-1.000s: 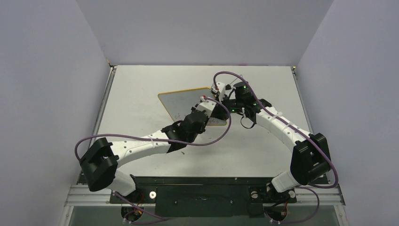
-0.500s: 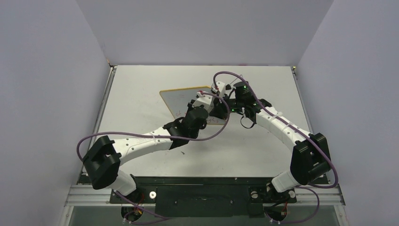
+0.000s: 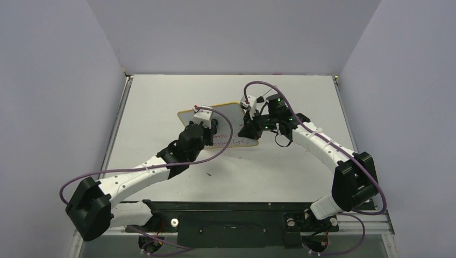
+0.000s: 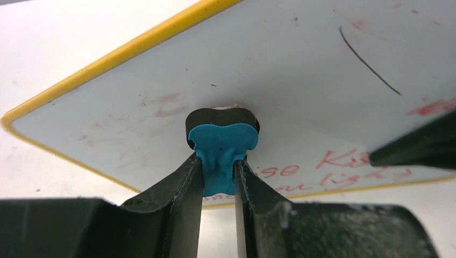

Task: Erase the whiteboard
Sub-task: Erase the whiteboard at the center of the board, then place the whiteboard eraser at the center of the board.

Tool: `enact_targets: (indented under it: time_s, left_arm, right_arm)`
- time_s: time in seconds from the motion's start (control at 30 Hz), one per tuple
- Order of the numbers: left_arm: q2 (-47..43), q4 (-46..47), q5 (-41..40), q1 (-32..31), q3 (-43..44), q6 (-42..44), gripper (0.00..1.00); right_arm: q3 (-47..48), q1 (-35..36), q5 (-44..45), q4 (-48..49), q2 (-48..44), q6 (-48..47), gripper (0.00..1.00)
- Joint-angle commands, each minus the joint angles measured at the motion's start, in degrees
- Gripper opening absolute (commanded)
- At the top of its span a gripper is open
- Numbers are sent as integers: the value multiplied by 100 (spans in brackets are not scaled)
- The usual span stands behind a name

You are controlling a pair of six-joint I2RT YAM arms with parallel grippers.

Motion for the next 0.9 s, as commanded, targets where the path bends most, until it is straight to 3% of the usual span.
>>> enact_targets:
  time_s: [0.0,0.13,0.3,0.5,0.73,0.77,0.83,0.87]
  left_arm:
    - [-1010,193,1749,350,-528,-517,0]
    - [-1924,-669,2245,742,-1065,-1392,0]
    - [-2389,-2202,2172,1167,-1244,-2362,0]
    - [-2170,-2344,2259,1836,-1722,-2926,0]
    - [-1864,-2111,1630,2250,-2131,-3022,0]
    - [-1766,-2072,1626,2263,-2192,-3047,2]
    - [-1642,-2023,1651,2283,-2200,-3090,16]
    - [-1610,-2026,1676,2285,-2187,-3094,30]
  right_arm:
    - [40,39,-410,-410,-4,9,0]
    - [-6,-104,-408,-329,75,140,0]
    - [-166,-321,-260,-13,32,389,0]
    - [-185,-555,-294,-87,11,258,0]
    - [-171,-558,-298,-239,116,62,0]
    - [-163,-554,-301,-258,122,47,0]
    - [-154,-543,-315,-275,133,37,0]
    - [-149,-541,-327,-273,136,35,0]
